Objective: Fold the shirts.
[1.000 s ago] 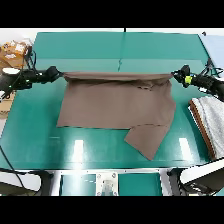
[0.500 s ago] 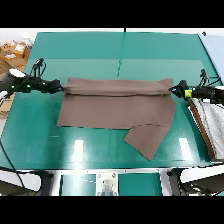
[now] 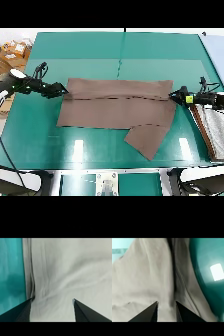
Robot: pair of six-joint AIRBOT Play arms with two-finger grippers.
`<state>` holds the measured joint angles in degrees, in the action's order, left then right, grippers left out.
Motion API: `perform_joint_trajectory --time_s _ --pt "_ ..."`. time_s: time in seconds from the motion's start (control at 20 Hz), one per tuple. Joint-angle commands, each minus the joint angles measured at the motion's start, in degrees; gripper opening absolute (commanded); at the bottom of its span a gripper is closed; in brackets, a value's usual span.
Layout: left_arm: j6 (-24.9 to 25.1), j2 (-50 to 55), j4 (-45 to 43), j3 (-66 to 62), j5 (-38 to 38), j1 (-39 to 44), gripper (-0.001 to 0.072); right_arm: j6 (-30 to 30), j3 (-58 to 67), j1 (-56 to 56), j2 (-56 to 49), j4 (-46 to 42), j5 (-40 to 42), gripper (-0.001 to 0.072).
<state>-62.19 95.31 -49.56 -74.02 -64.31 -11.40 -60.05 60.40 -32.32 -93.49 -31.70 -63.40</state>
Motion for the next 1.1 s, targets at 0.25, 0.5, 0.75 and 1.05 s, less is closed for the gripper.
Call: perform_joint_trajectory --time_s 0.25,0.5,0.75,1.05 --pt "-7.3 0.0 -3.8 -10.2 -20.5 -4.9 0.0013 -1.3 -0.8 -7.8 2.0 -1.0 -13.8 0.0015" --pt "-13.0 -3.7 -4.5 -9.4 -25.0 -3.7 0.0019 -8.1 -8.0 -6.3 14.1 -7.6 -11.7 0.0014" --pt "-13.0 -20.5 -7.8 9.5 -17.6 -0.1 0.0019 -17.6 -24.5 -6.3 36.4 -19.8 -11.7 0.0014" --pt "-15.9 -38.0 -9.6 32.7 -7.9 4.3 0.0183 -29.9 -40.9 -6.2 53.0 -30.4 -10.4 0.0016"
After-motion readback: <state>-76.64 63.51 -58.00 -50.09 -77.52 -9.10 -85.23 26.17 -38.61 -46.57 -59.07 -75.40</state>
